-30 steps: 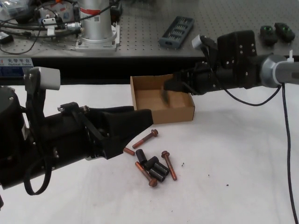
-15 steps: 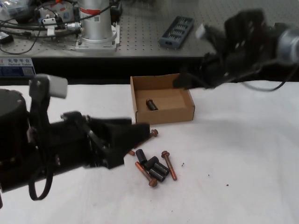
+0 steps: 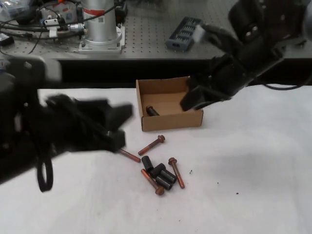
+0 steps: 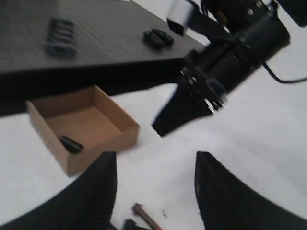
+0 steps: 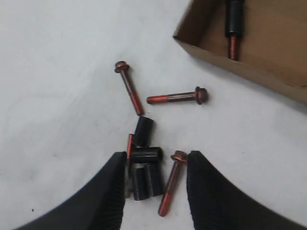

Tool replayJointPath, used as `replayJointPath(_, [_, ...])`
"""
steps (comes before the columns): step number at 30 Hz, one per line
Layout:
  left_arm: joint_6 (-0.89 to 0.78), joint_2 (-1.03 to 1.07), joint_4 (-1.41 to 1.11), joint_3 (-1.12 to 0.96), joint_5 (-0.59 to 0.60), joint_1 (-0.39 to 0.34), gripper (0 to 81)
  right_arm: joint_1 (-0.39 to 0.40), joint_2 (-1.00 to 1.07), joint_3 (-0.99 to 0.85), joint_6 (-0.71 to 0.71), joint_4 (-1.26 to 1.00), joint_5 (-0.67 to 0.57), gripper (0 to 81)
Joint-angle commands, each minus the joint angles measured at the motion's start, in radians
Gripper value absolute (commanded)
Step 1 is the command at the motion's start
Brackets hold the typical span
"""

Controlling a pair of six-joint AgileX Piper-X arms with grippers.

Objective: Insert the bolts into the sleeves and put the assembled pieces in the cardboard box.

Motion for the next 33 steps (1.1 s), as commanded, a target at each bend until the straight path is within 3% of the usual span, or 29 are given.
replayJointPath(1, [0.076,-0.097,0.043,-0.012,-0.122,0.035,36.8,0.058,-0.041,-0.010,-0.005,-0.033,-0.017,31.4])
replayJointPath(7, [0.076,-0.238,0.261,-0.012,-0.122,0.121,36.8,0.115,-0.041,-0.010,0.047,-0.053,-0.017,31.4])
replayJointPath(9, [0.076,-0.272,0.322,-0.012,-0.122,0.156,36.8,0.138,-0.041,-0.010,-0.026,-0.015,0.001,31.4])
replayJointPath(13, [0.076,-0.309,0.365,-0.012,-0.089,0.209,36.8,0.205,-0.041,-0.010,-0.168,0.002,0.156,31.4])
replayJointPath(17, [0.076,-0.310,0.371,-0.012,-0.070,0.227,36.8,0.246,-0.031,-0.010,-0.190,-0.034,0.192,31.4])
replayJointPath(26, [0.110,-0.310,0.446,0.005,-0.110,0.239,36.8,0.252,0.068,-0.010,-0.192,-0.097,0.192,31.4])
replayJointPath(33, [0.145,-0.310,0.432,0.006,-0.054,0.335,36.8,0.252,0.138,-0.020,-0.217,-0.119,0.214,28.9])
